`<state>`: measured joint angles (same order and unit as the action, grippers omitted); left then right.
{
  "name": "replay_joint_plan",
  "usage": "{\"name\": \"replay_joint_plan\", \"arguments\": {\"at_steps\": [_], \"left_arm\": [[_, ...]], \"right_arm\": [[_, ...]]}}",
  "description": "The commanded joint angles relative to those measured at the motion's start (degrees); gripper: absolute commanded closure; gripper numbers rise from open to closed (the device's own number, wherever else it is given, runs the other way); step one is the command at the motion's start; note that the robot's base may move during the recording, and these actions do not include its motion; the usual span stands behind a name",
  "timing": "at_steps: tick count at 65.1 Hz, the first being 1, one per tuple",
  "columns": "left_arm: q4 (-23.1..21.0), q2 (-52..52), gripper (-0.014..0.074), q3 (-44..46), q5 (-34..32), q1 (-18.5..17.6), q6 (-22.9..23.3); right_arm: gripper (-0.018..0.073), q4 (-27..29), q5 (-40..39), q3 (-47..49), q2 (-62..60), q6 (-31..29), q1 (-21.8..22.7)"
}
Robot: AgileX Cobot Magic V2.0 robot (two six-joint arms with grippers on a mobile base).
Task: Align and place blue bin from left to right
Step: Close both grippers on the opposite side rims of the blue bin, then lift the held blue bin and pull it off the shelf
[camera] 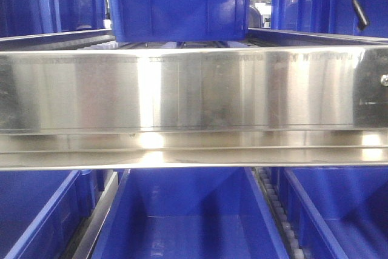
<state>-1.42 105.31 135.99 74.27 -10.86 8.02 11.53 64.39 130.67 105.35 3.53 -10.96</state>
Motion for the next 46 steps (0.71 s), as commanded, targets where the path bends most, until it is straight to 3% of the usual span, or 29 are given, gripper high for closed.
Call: {"name": "replay_joint_plan", "arguments": {"at_steps": [1,46], "left_arm": [[-3.39,-1.63,0.0708,0.25,-4.31,-0.19,-0.31],[-2.08,-1.53,0.0708,0.24,-4.31,-0.19,-0.31]], "right_arm": [[0.0628,2.88,-6.46,0.71,-2.22,-1.67,-0.13],[0.0628,2.88,-6.57,0.71,-1.99,-1.67,-0.13]]}}
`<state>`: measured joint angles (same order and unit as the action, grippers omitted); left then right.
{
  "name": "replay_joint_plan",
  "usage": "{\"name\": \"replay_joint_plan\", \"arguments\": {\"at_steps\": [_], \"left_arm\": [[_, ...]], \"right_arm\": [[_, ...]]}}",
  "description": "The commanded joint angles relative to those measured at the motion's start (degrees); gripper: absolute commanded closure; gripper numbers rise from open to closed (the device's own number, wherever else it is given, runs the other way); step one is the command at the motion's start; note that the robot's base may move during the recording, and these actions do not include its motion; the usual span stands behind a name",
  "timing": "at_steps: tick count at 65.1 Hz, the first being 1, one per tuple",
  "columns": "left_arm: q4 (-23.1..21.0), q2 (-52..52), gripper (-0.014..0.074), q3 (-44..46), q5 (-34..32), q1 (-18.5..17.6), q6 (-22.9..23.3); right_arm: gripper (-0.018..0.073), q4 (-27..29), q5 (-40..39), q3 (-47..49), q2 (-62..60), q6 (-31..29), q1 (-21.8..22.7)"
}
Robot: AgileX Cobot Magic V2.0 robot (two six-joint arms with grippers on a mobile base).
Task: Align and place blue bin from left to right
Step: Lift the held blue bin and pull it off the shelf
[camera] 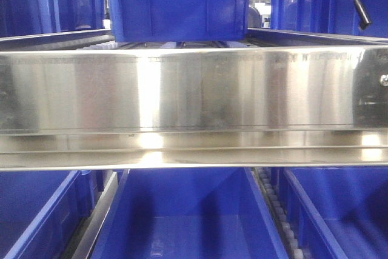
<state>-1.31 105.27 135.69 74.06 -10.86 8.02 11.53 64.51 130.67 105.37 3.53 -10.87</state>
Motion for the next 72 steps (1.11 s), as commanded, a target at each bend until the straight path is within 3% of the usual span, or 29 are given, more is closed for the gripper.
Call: {"name": "replay_joint_plan", "arguments": {"at_steps": [1,48,72], "left_arm": [[-2.19,-1.49,0.0708,0.54,-4.09,-0.19,-0.31],[-2.19,-1.49,0.0708,0.54,-4.12,-0.19,-0.31],[-2.16,-1.49,0.0708,0.54,-15.74,-0.19,-0.31]], "right_arm": [[0.0628,2.88,-6.69,0.71,-2.02,-1.67,-0.23],[0.0628,2.88,-6.69,0.71,-2.02,-1.67,-0.23],[0.0628,2.88,-6.69,0.71,-1.92,-1.67,-0.23]]}}
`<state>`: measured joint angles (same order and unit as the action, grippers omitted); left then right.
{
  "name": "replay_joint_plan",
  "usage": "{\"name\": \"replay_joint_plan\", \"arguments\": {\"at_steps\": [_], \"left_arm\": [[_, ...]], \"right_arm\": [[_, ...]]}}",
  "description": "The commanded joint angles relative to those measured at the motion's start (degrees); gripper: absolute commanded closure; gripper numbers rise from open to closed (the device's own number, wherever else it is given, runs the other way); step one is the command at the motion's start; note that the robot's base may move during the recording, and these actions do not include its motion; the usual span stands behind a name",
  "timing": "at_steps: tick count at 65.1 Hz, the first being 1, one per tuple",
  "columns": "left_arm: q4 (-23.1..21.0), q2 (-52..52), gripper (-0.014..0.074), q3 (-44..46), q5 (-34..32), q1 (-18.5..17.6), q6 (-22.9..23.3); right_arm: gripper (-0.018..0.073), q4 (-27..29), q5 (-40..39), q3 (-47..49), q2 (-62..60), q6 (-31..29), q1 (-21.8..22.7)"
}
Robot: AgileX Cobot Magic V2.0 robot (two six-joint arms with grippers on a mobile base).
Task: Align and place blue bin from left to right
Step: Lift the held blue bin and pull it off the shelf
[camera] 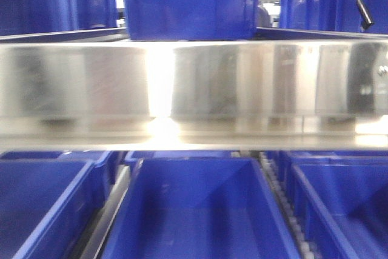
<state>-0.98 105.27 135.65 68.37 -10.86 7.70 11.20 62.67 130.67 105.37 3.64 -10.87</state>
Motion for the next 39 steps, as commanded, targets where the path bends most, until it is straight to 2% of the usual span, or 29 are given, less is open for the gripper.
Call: {"name": "replay_joint_plan", "arguments": {"at_steps": [1,15,39], "left_arm": [[-2.49,-1.49,0.0708,0.58,-10.51,-0.19,0.01],[-2.49,-1.49,0.0708,0.58,-15.72,-0.19,0.01],[-2.49,-1.39,0.0708,0.58,-15.84,-0.19,0.01]], "right_arm": [[0.0628,3.21,-4.85,0.71,-1.92,-1.78,-0.23],[0.0628,3.21,-4.85,0.71,-1.92,-1.78,-0.23],[0.0628,3.21,-4.85,0.71,-1.92,-1.78,-0.23]]}}
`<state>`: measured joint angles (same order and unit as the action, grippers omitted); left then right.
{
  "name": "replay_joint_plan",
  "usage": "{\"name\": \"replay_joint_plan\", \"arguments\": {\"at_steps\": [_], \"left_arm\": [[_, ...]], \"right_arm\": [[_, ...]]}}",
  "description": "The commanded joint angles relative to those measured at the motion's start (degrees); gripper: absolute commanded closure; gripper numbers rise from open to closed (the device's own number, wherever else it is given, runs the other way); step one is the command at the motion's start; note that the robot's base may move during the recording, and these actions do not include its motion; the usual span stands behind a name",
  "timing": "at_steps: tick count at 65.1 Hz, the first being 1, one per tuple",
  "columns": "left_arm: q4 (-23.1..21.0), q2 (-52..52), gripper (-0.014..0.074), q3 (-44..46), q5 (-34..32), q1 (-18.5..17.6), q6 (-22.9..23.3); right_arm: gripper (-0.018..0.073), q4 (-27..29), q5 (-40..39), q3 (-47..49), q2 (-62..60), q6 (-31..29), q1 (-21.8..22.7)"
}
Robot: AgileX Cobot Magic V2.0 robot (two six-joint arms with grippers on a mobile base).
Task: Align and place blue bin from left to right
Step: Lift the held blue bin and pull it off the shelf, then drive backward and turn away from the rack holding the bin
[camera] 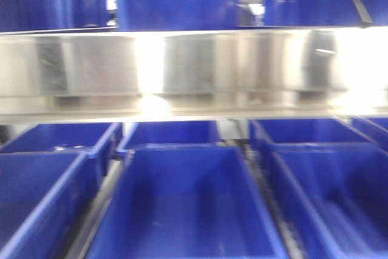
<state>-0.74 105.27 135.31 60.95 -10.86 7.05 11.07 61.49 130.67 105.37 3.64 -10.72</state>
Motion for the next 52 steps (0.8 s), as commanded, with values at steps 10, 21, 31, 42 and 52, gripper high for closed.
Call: {"name": "replay_joint_plan", "arguments": {"at_steps": [10,21,31,42,52], "left_arm": [[-2.72,-1.39,0.0708,0.92,-8.43,-0.19,0.66],[-2.72,-1.31,0.0708,0.92,-8.43,-0.19,0.66],[-2.72,-1.31,0.0708,0.92,-8.43,-0.19,0.66],[-2.72,-1.31,0.0708,0.92,-8.43,-0.19,0.66],[-2.72,-1.31,0.0708,0.92,-8.43,-0.19,0.66]], "right_arm": [[0.0628,3.35,-3.67,0.71,-1.92,-1.78,-0.37],[0.0628,3.35,-3.67,0.71,-1.92,-1.78,-0.37],[0.0628,3.35,-3.67,0.71,-1.92,-1.78,-0.37],[0.0628,3.35,-3.67,0.71,-1.92,-1.78,-0.37],[0.0628,3.35,-3.67,0.71,-1.92,-1.78,-0.37]]}}
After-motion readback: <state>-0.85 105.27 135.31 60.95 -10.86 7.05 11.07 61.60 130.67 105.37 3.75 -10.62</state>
